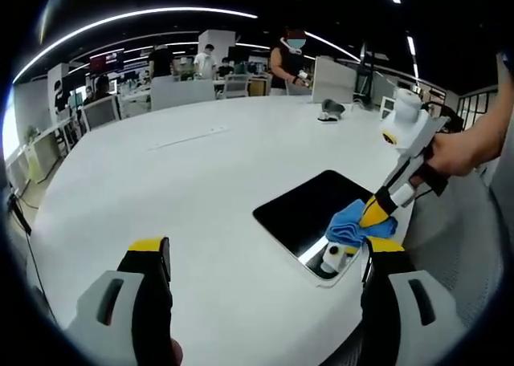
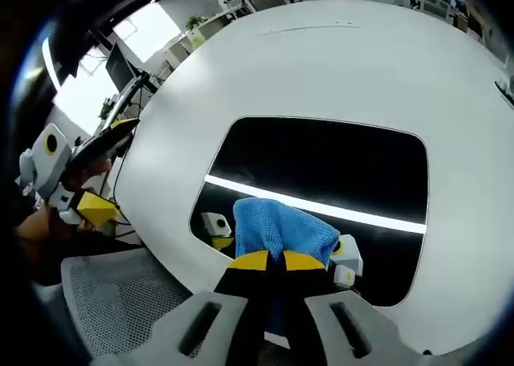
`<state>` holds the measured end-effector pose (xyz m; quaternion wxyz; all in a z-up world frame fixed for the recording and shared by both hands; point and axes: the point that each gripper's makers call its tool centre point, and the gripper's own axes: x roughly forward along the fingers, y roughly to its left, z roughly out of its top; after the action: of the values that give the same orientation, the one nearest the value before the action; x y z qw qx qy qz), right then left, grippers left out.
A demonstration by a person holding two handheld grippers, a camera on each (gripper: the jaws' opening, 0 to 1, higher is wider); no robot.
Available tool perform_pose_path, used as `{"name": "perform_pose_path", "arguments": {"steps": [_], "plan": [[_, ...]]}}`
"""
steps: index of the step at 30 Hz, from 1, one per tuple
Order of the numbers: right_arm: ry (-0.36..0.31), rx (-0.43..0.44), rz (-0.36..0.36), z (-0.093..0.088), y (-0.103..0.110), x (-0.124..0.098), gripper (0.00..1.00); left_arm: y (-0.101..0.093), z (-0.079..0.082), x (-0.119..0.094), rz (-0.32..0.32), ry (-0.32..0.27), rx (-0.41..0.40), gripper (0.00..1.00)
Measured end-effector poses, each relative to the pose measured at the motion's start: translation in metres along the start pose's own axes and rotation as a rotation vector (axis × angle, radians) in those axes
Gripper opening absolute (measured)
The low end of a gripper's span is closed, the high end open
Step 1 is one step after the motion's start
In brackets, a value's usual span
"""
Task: Wipe the mirror surface with the cleaning cloth until all visible marks leave the cleaned area.
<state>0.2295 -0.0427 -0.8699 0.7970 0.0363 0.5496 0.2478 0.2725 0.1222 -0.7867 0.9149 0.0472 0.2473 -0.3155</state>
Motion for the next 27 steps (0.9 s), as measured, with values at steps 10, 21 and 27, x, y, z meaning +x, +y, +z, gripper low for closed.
{"name": "perform_pose_path", "arguments": {"steps": [10, 21, 27], "plan": [[-0.002, 0.012, -0.011, 0.008, -0.004, 0.003, 0.0, -0.002, -0.001, 0.002, 0.005, -0.004, -0.009, 0.98], [-0.017, 0.01, -0.025, 0.029, -0.009, 0.01, 0.0, -0.006, -0.014, 0.001, 0.011, 0.018, -0.024, 0.99], [-0.018, -0.008, -0.034, 0.039, -0.011, 0.014, 0.0, 0.0, -0.014, 0.001, 0.023, 0.015, -0.039, 0.99]]}}
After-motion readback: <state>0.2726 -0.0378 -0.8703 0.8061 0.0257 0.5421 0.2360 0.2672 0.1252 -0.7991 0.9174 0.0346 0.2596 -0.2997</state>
